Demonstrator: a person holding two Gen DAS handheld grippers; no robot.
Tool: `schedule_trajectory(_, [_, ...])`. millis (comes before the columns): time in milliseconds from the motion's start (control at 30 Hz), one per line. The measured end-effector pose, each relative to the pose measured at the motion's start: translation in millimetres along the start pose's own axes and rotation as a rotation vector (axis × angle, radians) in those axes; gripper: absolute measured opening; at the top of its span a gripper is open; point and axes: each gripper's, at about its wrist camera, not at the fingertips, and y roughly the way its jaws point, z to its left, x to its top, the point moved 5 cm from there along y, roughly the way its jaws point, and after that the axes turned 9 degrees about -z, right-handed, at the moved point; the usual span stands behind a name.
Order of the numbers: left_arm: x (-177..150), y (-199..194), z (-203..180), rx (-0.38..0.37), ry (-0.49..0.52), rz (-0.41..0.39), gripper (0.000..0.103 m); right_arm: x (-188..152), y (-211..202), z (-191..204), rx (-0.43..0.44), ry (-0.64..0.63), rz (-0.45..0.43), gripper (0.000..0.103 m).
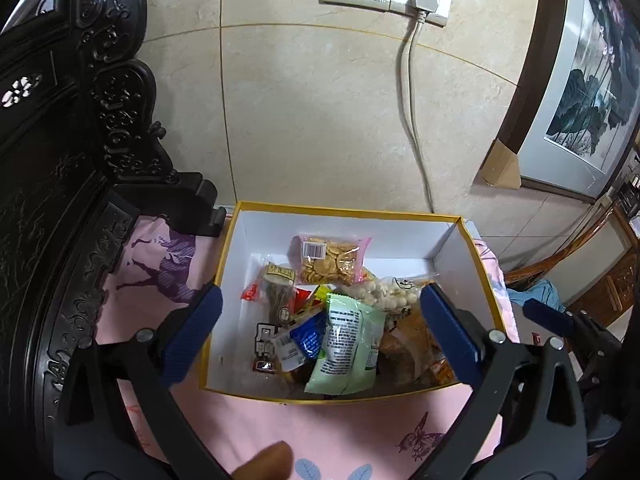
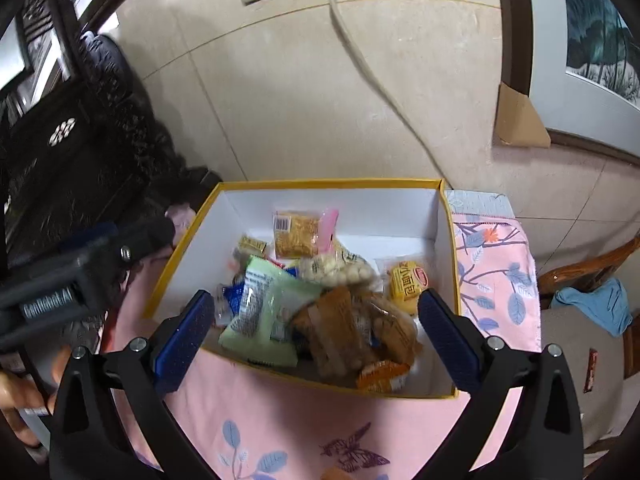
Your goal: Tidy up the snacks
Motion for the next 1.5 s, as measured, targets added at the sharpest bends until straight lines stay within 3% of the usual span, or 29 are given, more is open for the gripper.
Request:
schedule_trajectory(67, [-1.4, -2.6, 0.1, 0.007, 0.013, 0.002, 0.101, -4.3, -2.7, 0.4, -0.042, -0.031, 0.008, 0.102])
schedule_trajectory(267, [-3.1, -12.2, 0.8, 0.009, 0.018, -0.003, 0.101, -11.8, -7.8, -4.5, -0.057, 0.0, 0.023, 0.102])
schedule_trajectory(1100, [-4.2, -15.1, 0.7, 0.02, 0.056, -0.015, 0.101, -12.6, -14.1, -0.6, -0.073, -0.021, 0.02, 0.102])
schedule_trajectory(1500, [-5.9, -14.9, 6.5, 0.023, 0.029, 0.001, 0.101, -12.8, -14.4, 1.3, -0.069, -0.028, 0.022, 0.102])
